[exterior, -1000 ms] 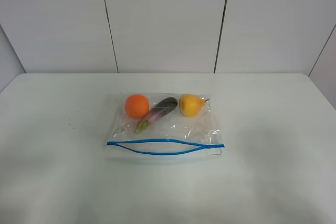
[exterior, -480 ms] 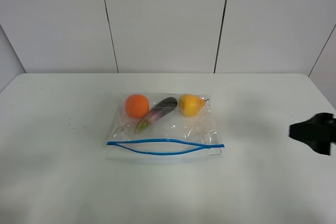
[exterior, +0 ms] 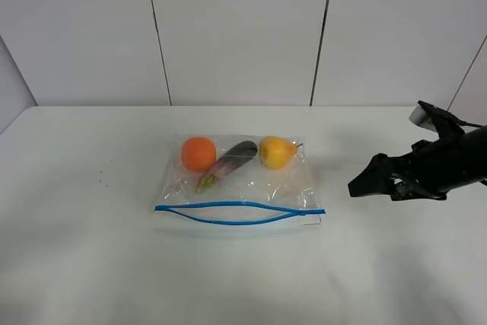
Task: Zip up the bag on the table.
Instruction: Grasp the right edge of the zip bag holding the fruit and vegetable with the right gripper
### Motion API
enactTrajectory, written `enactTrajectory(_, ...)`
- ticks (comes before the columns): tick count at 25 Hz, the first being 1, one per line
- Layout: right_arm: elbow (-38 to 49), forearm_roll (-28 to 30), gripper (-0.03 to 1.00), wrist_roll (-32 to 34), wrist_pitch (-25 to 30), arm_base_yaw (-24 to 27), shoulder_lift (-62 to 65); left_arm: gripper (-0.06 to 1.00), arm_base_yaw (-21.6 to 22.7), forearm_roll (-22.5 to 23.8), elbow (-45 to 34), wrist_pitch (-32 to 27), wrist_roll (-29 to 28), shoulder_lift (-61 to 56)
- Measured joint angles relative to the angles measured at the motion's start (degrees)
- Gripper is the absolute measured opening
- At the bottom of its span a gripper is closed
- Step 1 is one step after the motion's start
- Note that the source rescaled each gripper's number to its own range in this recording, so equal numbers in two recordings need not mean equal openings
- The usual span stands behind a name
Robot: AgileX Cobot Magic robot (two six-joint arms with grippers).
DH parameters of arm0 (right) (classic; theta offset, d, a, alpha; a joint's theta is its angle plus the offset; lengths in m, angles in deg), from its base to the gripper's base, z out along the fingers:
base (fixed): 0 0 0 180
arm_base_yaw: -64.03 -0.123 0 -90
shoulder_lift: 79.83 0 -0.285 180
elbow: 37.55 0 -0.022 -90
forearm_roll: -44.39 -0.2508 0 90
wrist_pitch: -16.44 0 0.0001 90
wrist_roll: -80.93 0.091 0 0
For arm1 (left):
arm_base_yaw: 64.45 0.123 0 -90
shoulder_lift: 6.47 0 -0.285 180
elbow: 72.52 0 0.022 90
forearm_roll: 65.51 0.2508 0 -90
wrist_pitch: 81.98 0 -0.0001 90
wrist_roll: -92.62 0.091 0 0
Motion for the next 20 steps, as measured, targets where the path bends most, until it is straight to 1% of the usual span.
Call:
enactTrajectory(4,-3.1,-10.2,1.00,-9.2,9.3,4.7,-11.6,1.00,0.0,0.0,0.0,0.0,0.0,0.0)
enactTrajectory(5,-3.7,-11.9,1.00,-10.5,11.3,5.6,-14.2,1.00,0.0,0.0,0.0,0.0,0.0,0.0)
enactTrajectory(7,-4.8,-13.6,1.00,-12.6,13.4,6.4,-18.0,1.00,0.0,0.0,0.0,0.0,0.0,0.0)
enactTrajectory(11,-6.9,-15.9,1.00,-15.5,15.1,6.4,-23.7,1.00,0.0,0.0,0.0,0.0,0.0,0.0)
enactTrajectory(15,-9.1,-17.6,1.00,-16.8,17.5,6.4,-28.2,1.00,0.0,0.0,0.0,0.0,0.0,0.0)
enactTrajectory(20,-9.2,-19.5,1.00,-19.3,17.8,6.4,-29.5,1.00,0.0,0.0,0.0,0.0,0.0,0.0)
